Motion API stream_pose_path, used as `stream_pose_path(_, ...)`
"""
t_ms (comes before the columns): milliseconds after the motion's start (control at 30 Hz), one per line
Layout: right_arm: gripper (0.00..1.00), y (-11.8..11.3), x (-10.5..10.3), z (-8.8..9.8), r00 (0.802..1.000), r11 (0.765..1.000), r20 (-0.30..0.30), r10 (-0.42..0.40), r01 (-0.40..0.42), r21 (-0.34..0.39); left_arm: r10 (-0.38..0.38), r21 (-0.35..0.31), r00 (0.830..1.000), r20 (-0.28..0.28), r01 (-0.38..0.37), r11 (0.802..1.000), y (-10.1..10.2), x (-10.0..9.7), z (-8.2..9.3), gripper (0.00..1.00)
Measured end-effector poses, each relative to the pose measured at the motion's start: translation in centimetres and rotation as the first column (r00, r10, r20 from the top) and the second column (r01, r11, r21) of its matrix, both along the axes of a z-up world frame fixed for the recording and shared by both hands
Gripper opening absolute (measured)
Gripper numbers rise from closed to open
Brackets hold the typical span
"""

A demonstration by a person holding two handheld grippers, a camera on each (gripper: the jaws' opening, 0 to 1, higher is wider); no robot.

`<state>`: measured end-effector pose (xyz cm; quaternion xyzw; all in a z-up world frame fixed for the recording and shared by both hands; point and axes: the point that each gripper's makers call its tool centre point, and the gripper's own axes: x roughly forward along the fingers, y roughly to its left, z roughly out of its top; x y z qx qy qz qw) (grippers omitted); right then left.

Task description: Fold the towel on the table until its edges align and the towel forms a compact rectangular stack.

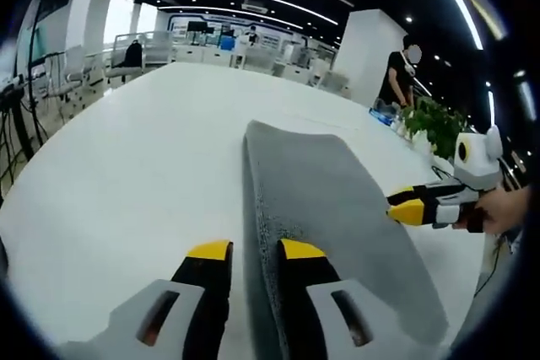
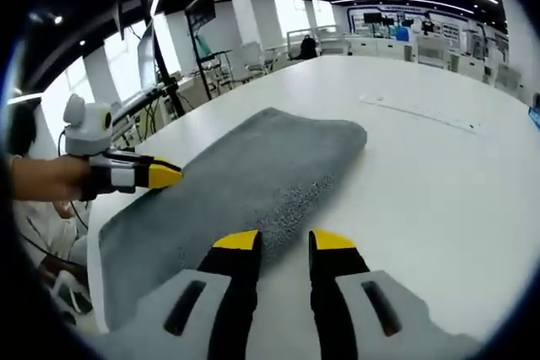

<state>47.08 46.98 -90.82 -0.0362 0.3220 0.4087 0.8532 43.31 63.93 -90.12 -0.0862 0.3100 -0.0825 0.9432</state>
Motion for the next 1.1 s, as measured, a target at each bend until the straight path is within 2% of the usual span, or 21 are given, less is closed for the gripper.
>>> stream_pose_path(133, 0.15, 0.3, -0.5, -0.4, 0.999, 0.999, -0.038, -0.005, 0.006, 0.035, 0.001, 0.001, 1.000, 0.001, -0.001, 1.000, -0.2, 0.0, -0.2, 0.18)
stream_pose_path(200, 0.13, 0.4, -0.5, -0.4, 0.999, 0.999, -0.041, -0.008, 0.010, 0.040, -0.010, -0.003, 1.000, 0.008, 0.010, 1.000, -0.8, -0.1, -0.2, 0.13)
stream_pose_path(267, 0.11, 0.5, -0.5, -0.5, 0.999, 0.999, -0.035, -0.004, 0.006, 0.036, -0.012, 0.029, 1.000, 0.013, 0.012, 0.999, -0.8, 0.0, -0.1, 0.12)
stream_pose_path(333, 0.09, 0.5, -0.6, -0.6, 0.998, 0.998, -0.055, -0.017, 0.020, 0.053, -0.010, 0.023, 1.000, 0.010, 0.009, 1.000, -0.9, -0.1, -0.1, 0.10)
stream_pose_path(400, 0.06, 0.5, -0.6, -0.5, 0.999, 0.999, -0.038, -0.007, 0.009, 0.043, -0.024, 0.031, 1.000, 0.008, 0.024, 0.999, -1.3, -0.1, 0.0, 0.07)
stream_pose_path(533, 0.04, 0.5, -0.6, -0.4, 0.997, 0.998, 0.055, 0.057, -0.056, -0.020, -0.025, 0.044, 1.000, 0.005, 0.024, 0.999, -1.6, -0.2, 0.1, 0.05)
stream_pose_path(700, 0.04, -0.1, -1.0, -0.3, 0.997, 0.999, 0.060, 0.048, -0.046, -0.028, -0.019, 0.015, 1.000, 0.003, 0.019, 1.000, -2.3, -0.2, 0.2, 0.05)
stream_pose_path(800, 0.04, -1.4, -1.0, -0.3, 0.998, 0.998, 0.053, 0.045, -0.043, -0.040, -0.022, 0.010, 1.000, 0.001, 0.022, 1.000, -3.2, -0.3, 0.2, 0.05)
stream_pose_path(933, 0.04, -3.5, -1.2, -0.3, 0.997, 0.997, 0.057, 0.043, -0.040, -0.059, -0.072, 0.041, 0.997, 0.008, 0.072, 0.997, -5.9, -0.5, 0.3, 0.05)
stream_pose_path(1100, 0.04, -6.7, -1.5, -0.3, 0.998, 0.997, 0.061, 0.018, -0.012, -0.082, -0.122, 0.053, 0.993, 0.002, 0.121, 0.991, -8.6, -0.1, -0.4, 0.04)
